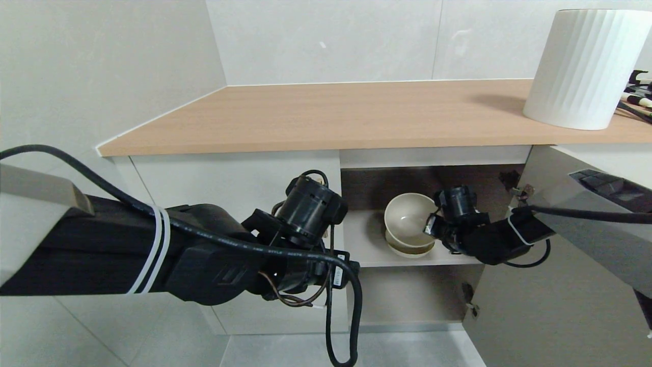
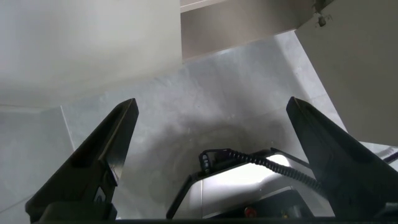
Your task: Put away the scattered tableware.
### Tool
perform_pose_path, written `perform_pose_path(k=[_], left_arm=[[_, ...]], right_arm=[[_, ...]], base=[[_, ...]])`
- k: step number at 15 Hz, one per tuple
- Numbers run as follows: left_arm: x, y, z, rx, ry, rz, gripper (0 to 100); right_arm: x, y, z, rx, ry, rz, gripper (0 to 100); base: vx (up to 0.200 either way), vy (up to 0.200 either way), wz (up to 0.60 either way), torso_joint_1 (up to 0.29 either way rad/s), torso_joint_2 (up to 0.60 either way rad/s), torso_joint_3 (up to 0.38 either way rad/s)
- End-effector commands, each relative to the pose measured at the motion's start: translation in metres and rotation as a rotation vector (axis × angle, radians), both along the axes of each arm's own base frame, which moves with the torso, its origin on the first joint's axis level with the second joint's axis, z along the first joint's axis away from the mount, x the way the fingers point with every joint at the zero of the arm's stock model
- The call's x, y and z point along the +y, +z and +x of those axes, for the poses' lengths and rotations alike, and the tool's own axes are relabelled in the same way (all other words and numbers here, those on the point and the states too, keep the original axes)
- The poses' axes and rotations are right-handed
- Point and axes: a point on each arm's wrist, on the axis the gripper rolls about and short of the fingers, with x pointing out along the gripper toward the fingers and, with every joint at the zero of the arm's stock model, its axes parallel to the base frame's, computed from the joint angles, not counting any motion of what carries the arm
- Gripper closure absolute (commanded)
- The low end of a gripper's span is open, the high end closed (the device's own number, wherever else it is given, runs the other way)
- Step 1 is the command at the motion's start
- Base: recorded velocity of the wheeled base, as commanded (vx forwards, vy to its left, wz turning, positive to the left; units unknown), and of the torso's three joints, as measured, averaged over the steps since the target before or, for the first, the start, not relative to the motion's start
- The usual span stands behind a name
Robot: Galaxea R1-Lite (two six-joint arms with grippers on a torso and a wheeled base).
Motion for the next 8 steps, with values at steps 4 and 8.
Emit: perform_pose_path(k=[4,8], left_arm=[[0.0,0.0,0.0,0.0,0.001,0.0,0],[0.0,-0.001,0.001,0.001,0.003,0.001,0]], right_arm=[[-0.001,-0.015,0.009,0.018,-0.002,-0.018,100],[-0.001,-0.019,0.011,0.021,-0.004,-0.019,100]], base=[[0.0,0.0,0.0,0.0,0.0,0.0],[0.0,0.0,0.0,0.0,0.0,0.0]])
